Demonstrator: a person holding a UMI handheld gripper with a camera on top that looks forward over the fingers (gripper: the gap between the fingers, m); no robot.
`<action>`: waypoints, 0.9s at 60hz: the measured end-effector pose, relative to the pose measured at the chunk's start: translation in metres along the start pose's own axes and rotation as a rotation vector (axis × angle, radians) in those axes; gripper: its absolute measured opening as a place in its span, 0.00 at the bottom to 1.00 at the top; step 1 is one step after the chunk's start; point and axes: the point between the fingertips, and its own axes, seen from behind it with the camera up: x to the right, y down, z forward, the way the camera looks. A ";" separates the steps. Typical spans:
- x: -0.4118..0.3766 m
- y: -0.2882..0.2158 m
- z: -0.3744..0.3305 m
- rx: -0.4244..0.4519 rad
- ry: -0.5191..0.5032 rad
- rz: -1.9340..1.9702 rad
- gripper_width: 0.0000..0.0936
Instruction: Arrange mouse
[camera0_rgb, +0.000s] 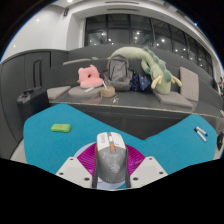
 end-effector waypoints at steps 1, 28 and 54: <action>-0.003 0.006 0.007 -0.015 0.006 0.006 0.39; -0.018 0.074 0.064 -0.105 0.077 -0.021 0.69; 0.013 0.101 -0.112 -0.062 0.094 0.044 0.91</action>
